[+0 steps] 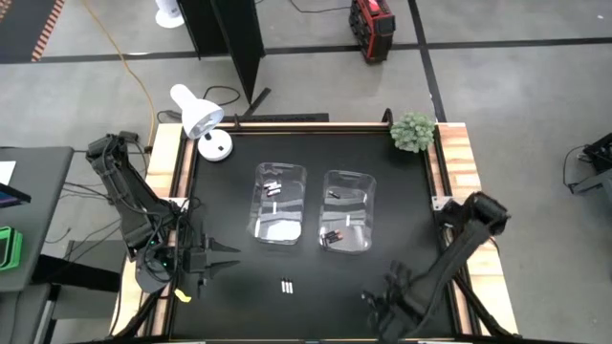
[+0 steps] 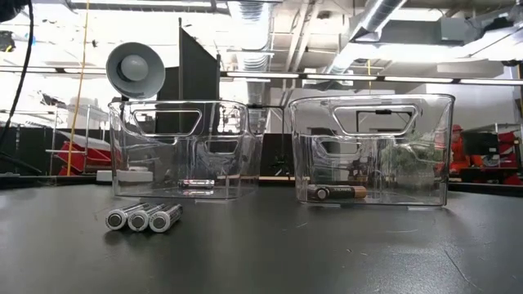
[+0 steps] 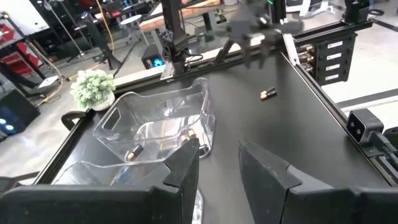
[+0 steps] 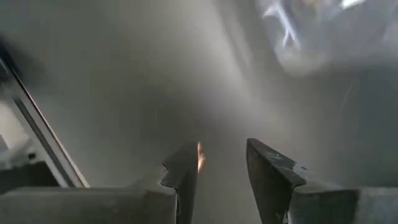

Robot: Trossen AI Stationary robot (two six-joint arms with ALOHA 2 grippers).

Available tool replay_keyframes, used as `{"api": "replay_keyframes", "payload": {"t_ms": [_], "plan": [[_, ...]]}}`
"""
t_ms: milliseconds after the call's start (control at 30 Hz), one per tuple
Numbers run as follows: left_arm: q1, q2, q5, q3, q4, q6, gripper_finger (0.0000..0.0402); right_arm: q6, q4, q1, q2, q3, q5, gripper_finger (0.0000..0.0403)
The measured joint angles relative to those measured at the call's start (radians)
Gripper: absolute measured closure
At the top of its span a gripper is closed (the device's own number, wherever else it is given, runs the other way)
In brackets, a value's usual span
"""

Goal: Sort batteries
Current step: Put the black battery into the right transparent bin

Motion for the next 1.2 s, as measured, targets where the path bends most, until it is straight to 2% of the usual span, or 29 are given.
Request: {"api": "replay_keyframes", "payload": {"t_ms": [100,233,433,933,1200], "plan": [[0.0,0.0,0.0,0.0,0.004,-0.002,0.0294,0.091,0.022,0.048,0.069,0.0,-0.056,0.0254],[0.0,0.0,0.0,0.0,0.004,-0.002,0.0294,0.157,0.04,0.071,0.132,0.0,-0.074,0.0251],[0.0,0.0,0.0,0.0,0.002,-0.002,0.0294,0.186,0.057,0.066,0.184,-0.001,-0.107,0.0246],[0.0,0.0,-0.001,0.0,-0.008,-0.002,0.0294,0.197,0.203,0.051,0.166,-0.122,-0.156,0.0241],[0.0,0.0,-0.001,0.0,-0.007,-0.002,0.0294,0.152,0.206,0.024,0.166,-0.127,-0.168,0.0251]]}}
